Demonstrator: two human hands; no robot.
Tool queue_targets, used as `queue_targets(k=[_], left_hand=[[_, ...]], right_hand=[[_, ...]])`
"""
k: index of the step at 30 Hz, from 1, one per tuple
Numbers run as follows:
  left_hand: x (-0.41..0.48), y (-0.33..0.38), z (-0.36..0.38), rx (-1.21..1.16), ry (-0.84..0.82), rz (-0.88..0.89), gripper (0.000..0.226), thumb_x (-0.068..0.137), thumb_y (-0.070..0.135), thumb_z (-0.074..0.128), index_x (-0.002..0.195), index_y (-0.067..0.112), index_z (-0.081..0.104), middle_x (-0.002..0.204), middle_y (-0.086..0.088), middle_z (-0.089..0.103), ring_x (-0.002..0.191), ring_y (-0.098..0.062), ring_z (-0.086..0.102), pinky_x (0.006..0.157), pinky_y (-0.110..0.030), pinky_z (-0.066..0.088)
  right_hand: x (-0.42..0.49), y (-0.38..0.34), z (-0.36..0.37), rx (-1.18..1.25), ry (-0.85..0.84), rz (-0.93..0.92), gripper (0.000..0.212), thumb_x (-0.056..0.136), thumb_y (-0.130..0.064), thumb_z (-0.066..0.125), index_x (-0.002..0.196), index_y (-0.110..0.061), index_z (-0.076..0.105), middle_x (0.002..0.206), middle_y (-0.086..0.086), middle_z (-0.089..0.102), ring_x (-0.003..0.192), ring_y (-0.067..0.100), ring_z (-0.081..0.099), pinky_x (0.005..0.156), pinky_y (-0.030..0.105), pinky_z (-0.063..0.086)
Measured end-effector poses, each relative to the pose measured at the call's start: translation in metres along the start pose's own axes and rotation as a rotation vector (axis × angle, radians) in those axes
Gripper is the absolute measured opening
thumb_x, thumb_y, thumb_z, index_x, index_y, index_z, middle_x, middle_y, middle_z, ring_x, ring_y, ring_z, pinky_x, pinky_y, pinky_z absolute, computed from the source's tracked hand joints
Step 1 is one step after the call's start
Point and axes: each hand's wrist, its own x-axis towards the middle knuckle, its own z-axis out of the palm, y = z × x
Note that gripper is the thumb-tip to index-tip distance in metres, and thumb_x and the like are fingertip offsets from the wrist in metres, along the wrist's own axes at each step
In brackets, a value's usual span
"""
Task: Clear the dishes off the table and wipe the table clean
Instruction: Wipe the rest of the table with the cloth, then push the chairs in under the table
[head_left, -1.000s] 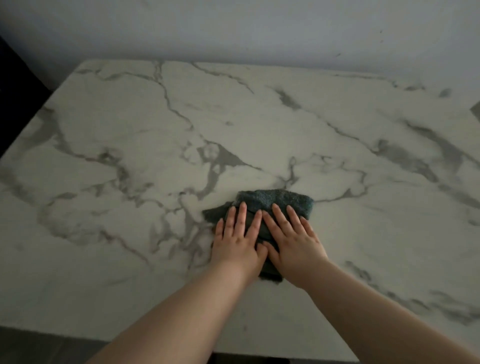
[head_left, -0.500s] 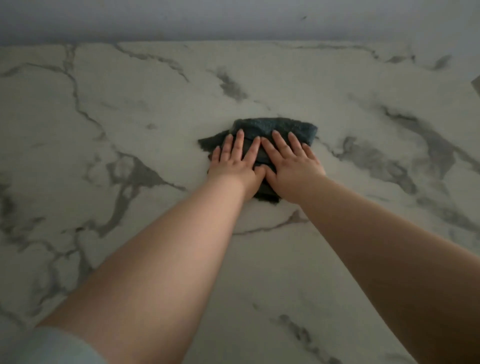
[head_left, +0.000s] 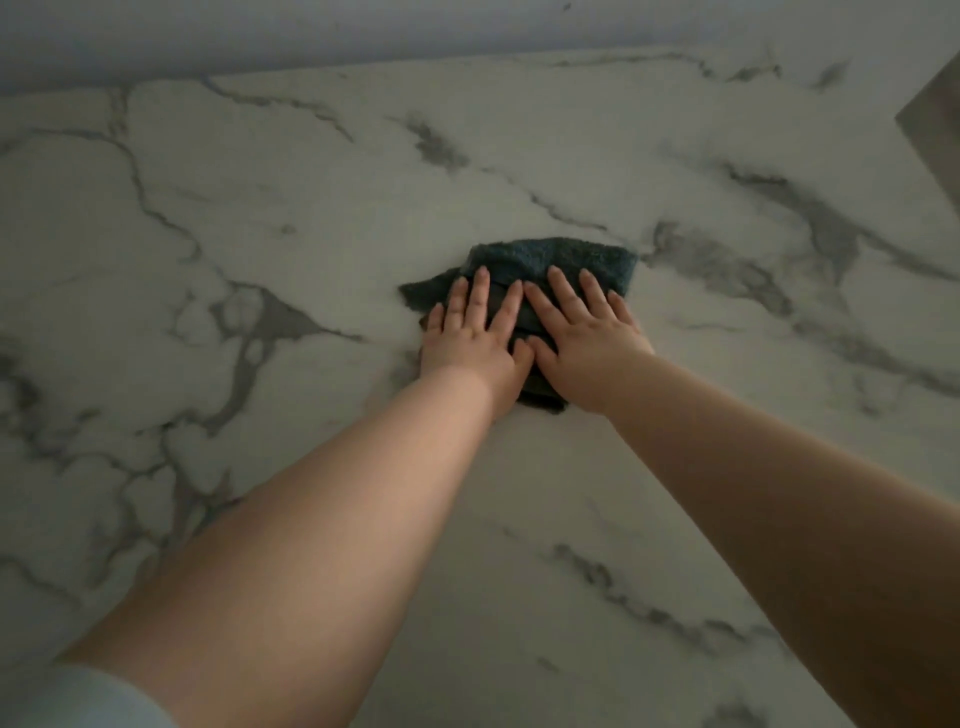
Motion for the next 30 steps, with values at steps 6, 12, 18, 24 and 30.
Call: queue_targets(k=[6, 12, 18, 24, 30], left_hand=[[-0.117, -0.006, 0.036, 0.039, -0.06, 0.038, 0.066, 0.098, 0.055, 0.02, 0.151, 0.035, -0.014, 0.158, -0.004, -0.025, 0.148, -0.025, -0.014, 0.12, -0.043, 0.001], [-0.237, -0.016, 0.07, 0.085, -0.14, 0.015, 0.072, 0.097, 0.058, 0.022, 0.151, 0.029, -0.016, 0.157, -0.01, -0.027, 0.147, -0.031, -0.014, 0.118, -0.045, 0.003], [-0.274, -0.045, 0.051, 0.027, -0.296, 0.136, 0.075, 0.094, 0.062, 0.03, 0.152, 0.036, -0.009, 0.159, -0.004, -0.022, 0.149, -0.023, -0.01, 0.12, -0.041, 0.002], [-0.325, -0.045, 0.017, 0.005, -0.562, 0.151, 0.07, 0.095, 0.054, 0.043, 0.152, 0.039, 0.006, 0.162, -0.002, 0.01, 0.146, -0.026, 0.021, 0.118, -0.038, 0.021], [-0.431, -0.046, -0.006, -0.079, -0.724, 0.206, 0.055, 0.096, 0.057, 0.04, 0.147, 0.049, 0.023, 0.156, 0.011, 0.029, 0.142, -0.016, 0.029, 0.118, -0.038, 0.02]], right_hand=[[-0.111, -0.036, 0.027, -0.019, -0.07, -0.012, 0.063, 0.098, -0.055, 0.016, 0.153, -0.036, -0.009, 0.161, -0.005, -0.015, 0.149, 0.024, -0.012, 0.12, 0.041, -0.001], [-0.213, -0.088, 0.053, -0.085, -0.154, -0.009, 0.062, 0.094, -0.057, 0.003, 0.149, -0.04, -0.017, 0.16, -0.007, -0.021, 0.147, 0.024, -0.017, 0.118, 0.05, -0.007], [-0.283, -0.115, 0.042, 0.042, -0.366, 0.145, 0.06, 0.1, -0.047, 0.027, 0.152, -0.043, -0.004, 0.161, -0.006, -0.017, 0.148, 0.031, -0.01, 0.119, 0.051, -0.002], [-0.403, -0.099, 0.027, 0.119, -0.504, 0.096, 0.06, 0.1, -0.04, 0.038, 0.154, -0.031, 0.013, 0.162, 0.001, 0.012, 0.147, 0.028, 0.02, 0.118, 0.042, 0.019], [-0.501, -0.096, 0.055, 0.23, -0.566, 0.133, 0.056, 0.097, -0.036, 0.041, 0.151, -0.033, 0.025, 0.148, 0.004, 0.044, 0.133, 0.024, 0.045, 0.103, 0.026, 0.035]])
